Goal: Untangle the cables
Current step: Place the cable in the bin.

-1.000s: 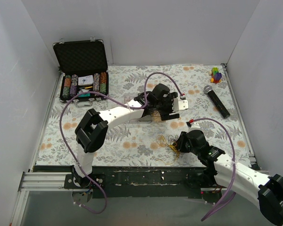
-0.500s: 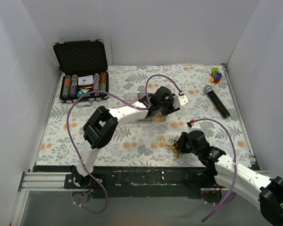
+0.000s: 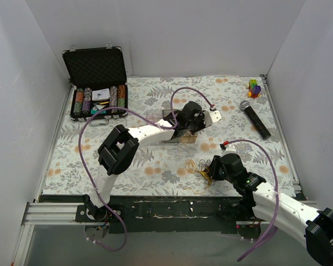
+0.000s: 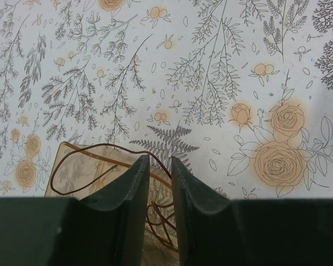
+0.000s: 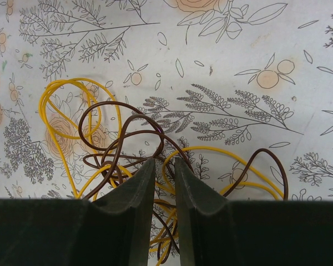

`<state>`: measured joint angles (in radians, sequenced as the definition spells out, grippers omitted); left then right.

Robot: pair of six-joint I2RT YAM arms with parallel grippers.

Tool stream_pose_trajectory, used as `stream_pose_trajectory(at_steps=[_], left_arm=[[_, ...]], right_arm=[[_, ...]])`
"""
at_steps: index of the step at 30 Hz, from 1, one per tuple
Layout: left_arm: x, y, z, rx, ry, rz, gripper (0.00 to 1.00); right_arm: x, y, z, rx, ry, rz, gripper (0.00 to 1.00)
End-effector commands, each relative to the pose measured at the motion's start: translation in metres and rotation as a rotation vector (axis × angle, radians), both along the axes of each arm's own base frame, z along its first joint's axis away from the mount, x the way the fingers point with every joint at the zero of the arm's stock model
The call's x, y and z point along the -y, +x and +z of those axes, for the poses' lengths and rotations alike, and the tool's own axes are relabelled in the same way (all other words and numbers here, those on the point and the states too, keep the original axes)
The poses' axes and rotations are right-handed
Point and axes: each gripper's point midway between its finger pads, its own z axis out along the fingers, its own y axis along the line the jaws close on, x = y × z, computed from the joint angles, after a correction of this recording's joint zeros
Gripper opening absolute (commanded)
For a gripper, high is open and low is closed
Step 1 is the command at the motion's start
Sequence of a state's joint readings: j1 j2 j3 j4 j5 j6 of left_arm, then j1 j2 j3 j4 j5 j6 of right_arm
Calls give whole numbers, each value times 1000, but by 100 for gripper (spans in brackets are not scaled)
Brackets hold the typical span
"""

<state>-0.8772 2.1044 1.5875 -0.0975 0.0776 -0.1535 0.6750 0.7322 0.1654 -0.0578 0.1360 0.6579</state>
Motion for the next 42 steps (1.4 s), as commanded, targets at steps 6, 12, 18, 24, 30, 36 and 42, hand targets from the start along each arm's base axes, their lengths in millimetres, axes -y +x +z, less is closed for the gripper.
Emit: stream_pose_trajectory(at_steps=[6, 12, 18, 24, 30, 36, 42], left_arm=[[4, 2, 21, 5, -38, 6, 33], [5, 2, 13, -10, -20, 14, 47], [4, 11, -2, 2, 23, 42, 33], [3, 13, -8, -4, 48, 44, 18], [3, 15, -6, 3, 50, 52, 6], [0, 20, 12, 45, 15, 83, 0], [-11, 25, 45, 104, -59, 164, 0]], right_arm=[[4, 1, -4, 6, -12, -15, 29], [4, 1, -5, 5, -10, -15, 29], [4, 1, -5, 8, -11, -19, 29], [6, 1, -6, 10, -17, -24, 29], [6, 1, -6, 9, -14, -24, 29], [6, 1, -6, 12, -10, -25, 29], [5, 0, -7, 6, -10, -20, 29]])
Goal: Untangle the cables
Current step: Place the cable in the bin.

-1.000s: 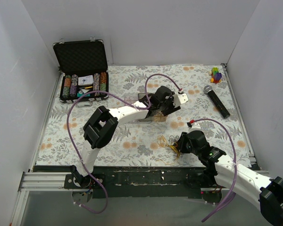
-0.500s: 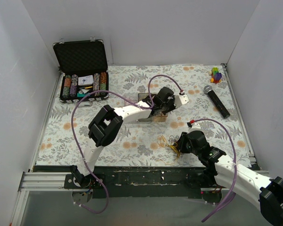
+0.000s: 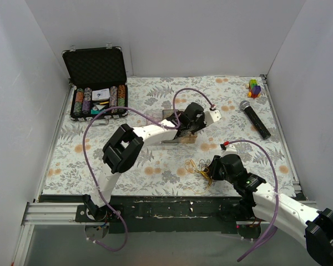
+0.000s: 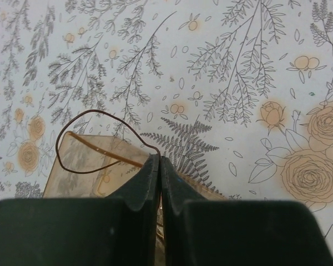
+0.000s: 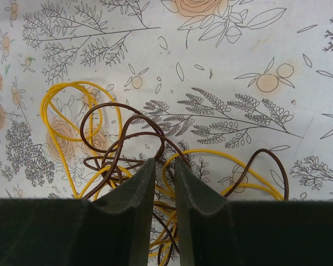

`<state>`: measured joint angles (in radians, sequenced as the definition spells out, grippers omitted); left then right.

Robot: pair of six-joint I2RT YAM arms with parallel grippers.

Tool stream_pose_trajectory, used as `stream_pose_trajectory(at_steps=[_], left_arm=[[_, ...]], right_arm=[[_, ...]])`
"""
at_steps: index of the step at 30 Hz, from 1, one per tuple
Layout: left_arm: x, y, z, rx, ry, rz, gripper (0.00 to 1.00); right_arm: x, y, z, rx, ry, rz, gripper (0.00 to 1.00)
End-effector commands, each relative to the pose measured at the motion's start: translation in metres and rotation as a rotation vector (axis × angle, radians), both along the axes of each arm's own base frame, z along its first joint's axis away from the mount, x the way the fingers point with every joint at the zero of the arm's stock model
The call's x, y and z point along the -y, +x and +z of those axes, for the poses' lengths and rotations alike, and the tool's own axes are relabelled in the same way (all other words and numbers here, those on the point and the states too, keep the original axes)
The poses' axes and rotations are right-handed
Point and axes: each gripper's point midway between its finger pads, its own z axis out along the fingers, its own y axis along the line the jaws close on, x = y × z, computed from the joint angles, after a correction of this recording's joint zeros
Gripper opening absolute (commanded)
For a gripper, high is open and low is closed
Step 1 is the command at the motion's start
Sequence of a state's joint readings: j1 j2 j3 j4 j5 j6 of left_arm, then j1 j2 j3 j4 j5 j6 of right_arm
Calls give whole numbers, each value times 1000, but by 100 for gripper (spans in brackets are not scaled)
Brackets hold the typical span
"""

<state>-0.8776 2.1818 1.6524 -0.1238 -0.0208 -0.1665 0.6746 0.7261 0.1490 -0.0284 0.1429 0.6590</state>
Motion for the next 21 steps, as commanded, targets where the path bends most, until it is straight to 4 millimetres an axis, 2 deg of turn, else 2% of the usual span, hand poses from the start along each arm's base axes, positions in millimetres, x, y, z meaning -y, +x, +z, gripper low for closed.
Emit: stream_pose_trajectory(at_steps=[1, 3, 9, 14, 21], left_arm=[[-11, 5, 73, 114, -134, 87, 0], [-20, 1, 83, 129, -167, 110, 0], [-48, -12, 90, 141, -208, 181, 0], [-54, -21, 91, 133, -234, 180, 0], [-55, -28, 58, 79, -114, 123, 0]], right_arm=[[5, -2, -7, -8, -17, -14, 29], [5, -2, -7, -8, -15, -13, 29], [4, -3, -9, -13, -13, -7, 29], [3, -3, -9, -16, -12, -7, 29], [4, -1, -6, -13, -13, -14, 28]])
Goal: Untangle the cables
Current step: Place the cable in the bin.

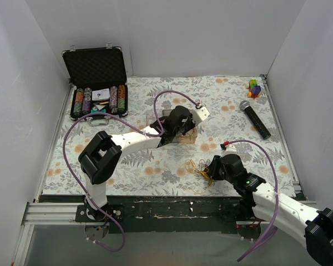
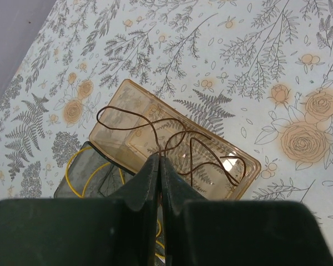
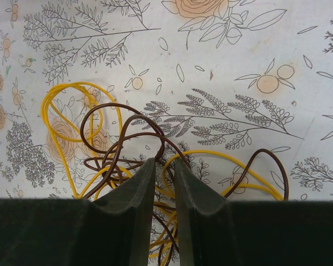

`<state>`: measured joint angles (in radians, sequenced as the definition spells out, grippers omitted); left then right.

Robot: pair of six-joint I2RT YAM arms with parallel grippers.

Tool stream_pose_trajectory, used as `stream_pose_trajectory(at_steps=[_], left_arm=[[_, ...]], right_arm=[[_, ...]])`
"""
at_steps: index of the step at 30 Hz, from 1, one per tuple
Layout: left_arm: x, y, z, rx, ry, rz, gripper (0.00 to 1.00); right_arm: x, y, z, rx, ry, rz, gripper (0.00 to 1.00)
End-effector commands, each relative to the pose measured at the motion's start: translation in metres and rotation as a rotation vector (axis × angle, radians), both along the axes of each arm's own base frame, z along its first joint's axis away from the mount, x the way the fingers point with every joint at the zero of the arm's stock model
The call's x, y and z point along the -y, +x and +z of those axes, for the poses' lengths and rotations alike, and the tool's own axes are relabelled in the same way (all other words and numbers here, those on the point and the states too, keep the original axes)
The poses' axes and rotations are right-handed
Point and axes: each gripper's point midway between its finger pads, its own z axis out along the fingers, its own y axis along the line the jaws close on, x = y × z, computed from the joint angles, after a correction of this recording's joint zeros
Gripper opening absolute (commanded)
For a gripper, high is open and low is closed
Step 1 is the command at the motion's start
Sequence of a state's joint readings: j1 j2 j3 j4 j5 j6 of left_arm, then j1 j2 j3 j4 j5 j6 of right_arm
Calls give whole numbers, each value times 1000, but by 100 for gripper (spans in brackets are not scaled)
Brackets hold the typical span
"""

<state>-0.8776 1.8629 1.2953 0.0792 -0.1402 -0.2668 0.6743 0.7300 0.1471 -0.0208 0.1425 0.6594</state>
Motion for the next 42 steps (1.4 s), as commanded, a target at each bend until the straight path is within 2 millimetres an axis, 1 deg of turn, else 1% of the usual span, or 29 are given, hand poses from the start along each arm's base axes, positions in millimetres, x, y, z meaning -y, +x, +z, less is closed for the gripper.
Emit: stream_pose_trajectory(at_steps=[1, 5, 6, 7, 11, 14, 17, 19, 21, 23, 24, 25, 26, 28, 31, 33, 36, 37, 38, 40, 41, 42], left_arm=[[-2, -5, -7, -16, 56, -36, 0], [-2, -4, -23, -19, 112, -58, 0], [-4, -8, -32, -40, 148, -78, 0], [-4, -9, -36, -49, 157, -88, 0], [3, -16, -45, -92, 165, -136, 0], [4, -23, -55, -122, 198, -177, 0], [7, -24, -58, -127, 197, -186, 0], [17, -28, -55, -138, 177, -224, 0], [22, -28, -54, -143, 173, -234, 1], [25, -28, -52, -147, 173, -241, 5], [25, -28, -51, -148, 175, -243, 9], [26, -29, -51, -150, 175, -246, 16], [26, -28, -50, -149, 176, -245, 19], [26, -27, -48, -149, 178, -242, 31], [24, -29, -48, -159, 186, -241, 41], [21, -31, -48, -165, 192, -240, 42], [18, -33, -44, -172, 195, -232, 49], [17, -35, -41, -173, 193, -234, 50], [15, -35, -37, -170, 194, -231, 51], [12, -35, -29, -159, 191, -222, 57], [11, -33, -19, -141, 182, -215, 59], [12, -33, -12, -127, 175, -217, 65]], right_arm=[[5, -2, -6, -14, -17, -15, 29], [5, -1, -5, -13, -15, -19, 29], [5, -1, -5, -12, -17, -20, 29], [5, -1, -5, -13, -19, -19, 29], [6, 0, -5, -11, -24, -18, 28], [6, 0, -5, -6, -28, -18, 29], [7, 0, -6, -7, -30, -18, 29], [7, 0, -6, -6, -31, -17, 29], [6, 0, -6, -7, -30, -16, 29], [6, 0, -6, -7, -30, -16, 29], [6, 0, -6, -7, -30, -16, 29], [6, 0, -6, -6, -32, -13, 29], [6, 0, -6, -6, -32, -13, 29], [5, 0, -5, -6, -27, -14, 29], [6, 0, -6, -8, -30, -13, 29], [6, 0, -6, -6, -27, -14, 29], [6, -1, -7, -9, -27, -11, 29], [5, 0, -6, -7, -26, -9, 29], [5, 0, -6, -6, -25, -9, 29], [5, -1, -7, -11, -26, -9, 29], [5, 0, -7, -10, -27, -10, 29], [5, 0, -7, -10, -27, -10, 29]])
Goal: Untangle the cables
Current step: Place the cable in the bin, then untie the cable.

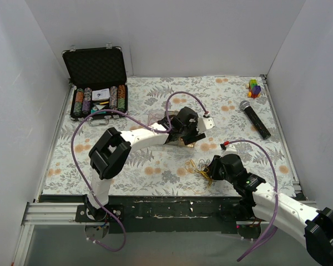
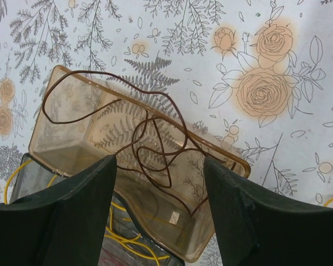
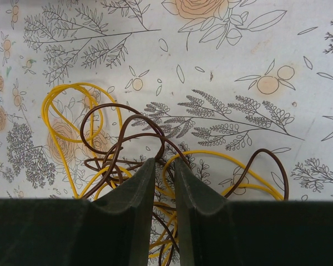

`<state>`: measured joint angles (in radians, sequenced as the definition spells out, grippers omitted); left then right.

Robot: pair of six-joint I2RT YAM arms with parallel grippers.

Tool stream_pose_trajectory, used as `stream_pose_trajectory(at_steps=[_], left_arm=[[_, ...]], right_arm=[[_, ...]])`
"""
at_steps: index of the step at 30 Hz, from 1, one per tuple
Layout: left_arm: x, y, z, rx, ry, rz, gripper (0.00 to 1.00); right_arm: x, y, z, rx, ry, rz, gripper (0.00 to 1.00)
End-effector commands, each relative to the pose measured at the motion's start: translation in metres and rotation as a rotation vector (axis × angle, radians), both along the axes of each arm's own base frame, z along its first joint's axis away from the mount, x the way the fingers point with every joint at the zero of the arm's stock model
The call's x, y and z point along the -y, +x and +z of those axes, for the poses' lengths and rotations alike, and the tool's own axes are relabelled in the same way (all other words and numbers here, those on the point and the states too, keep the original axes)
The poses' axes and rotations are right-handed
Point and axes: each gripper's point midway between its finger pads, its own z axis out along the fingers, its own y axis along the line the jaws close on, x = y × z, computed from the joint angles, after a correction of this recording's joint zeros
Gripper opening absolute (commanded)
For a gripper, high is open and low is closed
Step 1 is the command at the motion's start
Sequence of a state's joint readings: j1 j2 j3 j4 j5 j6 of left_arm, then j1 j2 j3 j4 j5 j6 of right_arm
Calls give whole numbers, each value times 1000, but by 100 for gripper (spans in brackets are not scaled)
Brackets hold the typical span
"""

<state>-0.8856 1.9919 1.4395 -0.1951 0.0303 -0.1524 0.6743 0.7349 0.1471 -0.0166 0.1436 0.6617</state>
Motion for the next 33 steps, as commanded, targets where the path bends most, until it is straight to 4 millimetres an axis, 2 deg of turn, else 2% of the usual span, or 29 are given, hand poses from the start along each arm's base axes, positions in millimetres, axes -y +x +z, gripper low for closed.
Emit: stream_pose_trajectory(at_steps=[1, 5, 10, 14, 16, 19, 23, 25, 27, 30, 33], left_arm=[[-5, -5, 54, 49, -43, 3, 68], [-9, -7, 75, 78, -66, 1, 70], [-18, -2, 85, 111, -54, 35, 70], [-21, 2, 103, 135, -80, 43, 71], [-17, -7, 116, 119, -124, -6, 73], [-15, -45, 120, 59, -173, -168, 77], [-26, -110, 96, -116, -206, -344, 77], [-35, -138, 80, -157, -198, -435, 75], [-41, -157, 63, -168, -178, -499, 74], [-45, -167, 35, -130, -125, -571, 74], [-38, -160, 26, -43, -114, -626, 73]], right_arm=[[5, -1, -7, -9, -26, -7, 29], [3, 0, -5, -9, -22, -5, 29], [2, 1, -3, -6, -18, -2, 29], [3, 1, -2, -6, -20, -5, 29], [3, 1, -1, -3, -19, -4, 29], [3, 1, -2, -8, -21, -7, 29], [3, 1, -3, -13, -22, -6, 29], [3, 1, -3, -13, -25, -7, 29], [3, 2, -3, -13, -26, -10, 29], [2, 3, -2, -12, -27, -7, 29], [1, 3, -1, -12, -29, -4, 29]])
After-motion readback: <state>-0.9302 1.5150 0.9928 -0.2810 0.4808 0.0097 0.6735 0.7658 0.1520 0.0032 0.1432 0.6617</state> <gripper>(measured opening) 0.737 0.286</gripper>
